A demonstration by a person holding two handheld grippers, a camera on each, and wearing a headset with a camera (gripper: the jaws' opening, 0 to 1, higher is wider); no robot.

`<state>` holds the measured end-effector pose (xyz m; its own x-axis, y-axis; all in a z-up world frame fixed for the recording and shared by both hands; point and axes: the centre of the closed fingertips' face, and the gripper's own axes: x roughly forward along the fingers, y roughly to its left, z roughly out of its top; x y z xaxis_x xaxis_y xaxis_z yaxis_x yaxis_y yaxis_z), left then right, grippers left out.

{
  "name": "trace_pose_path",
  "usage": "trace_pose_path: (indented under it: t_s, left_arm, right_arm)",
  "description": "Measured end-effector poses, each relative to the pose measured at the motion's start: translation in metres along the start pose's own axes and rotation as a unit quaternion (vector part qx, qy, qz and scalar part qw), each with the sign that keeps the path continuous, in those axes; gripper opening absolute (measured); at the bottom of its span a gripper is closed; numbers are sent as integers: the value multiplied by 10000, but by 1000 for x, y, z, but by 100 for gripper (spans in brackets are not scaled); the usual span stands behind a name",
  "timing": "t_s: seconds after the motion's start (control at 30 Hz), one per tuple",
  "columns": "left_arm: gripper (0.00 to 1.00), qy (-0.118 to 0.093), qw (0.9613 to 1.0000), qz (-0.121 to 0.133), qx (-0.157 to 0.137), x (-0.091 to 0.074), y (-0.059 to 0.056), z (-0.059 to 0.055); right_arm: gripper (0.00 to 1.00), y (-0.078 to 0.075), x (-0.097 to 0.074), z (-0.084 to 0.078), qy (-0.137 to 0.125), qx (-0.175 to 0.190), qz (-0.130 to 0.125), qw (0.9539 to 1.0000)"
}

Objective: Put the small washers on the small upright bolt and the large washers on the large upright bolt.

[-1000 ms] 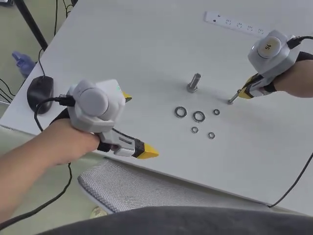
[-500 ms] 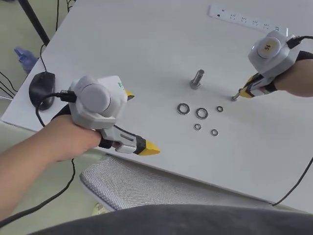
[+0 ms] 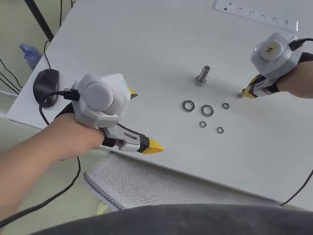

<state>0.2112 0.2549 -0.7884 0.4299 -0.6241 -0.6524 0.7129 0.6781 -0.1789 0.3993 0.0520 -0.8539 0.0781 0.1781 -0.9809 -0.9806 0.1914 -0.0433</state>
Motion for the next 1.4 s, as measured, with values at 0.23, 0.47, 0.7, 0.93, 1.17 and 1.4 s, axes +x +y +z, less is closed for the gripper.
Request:
trace_pose_path:
  t_s: [0.23,0.47,0.7,0.93,1.17,1.4]
  left_arm:
    - [91,52,10000,-16,-48,-1,-1,-5]
    - [90,74,9999,3,-77,-2,1,-6]
    - [89,127,9999,-22,-46,0,1,-7]
    - [88,114,9999,-49,-36,1,0,-4]
    - [88,114,9999,-32,-18,-1,0,-3]
    - [86,66,10000,9,27,-5,-1,-4]
  right_arm:
    - [12,-2,12,-3,56,-40,23,10000]
    - [12,0,13,-3,60,-77,62,9999]
    - [13,0,12,-2,62,-25,127,9999]
    - [13,0,11,-2,37,12,119,9999]
    - [22,1,10,0,-40,1,124,9999]
    - [24,-5,8,0,-19,-147,147,9998]
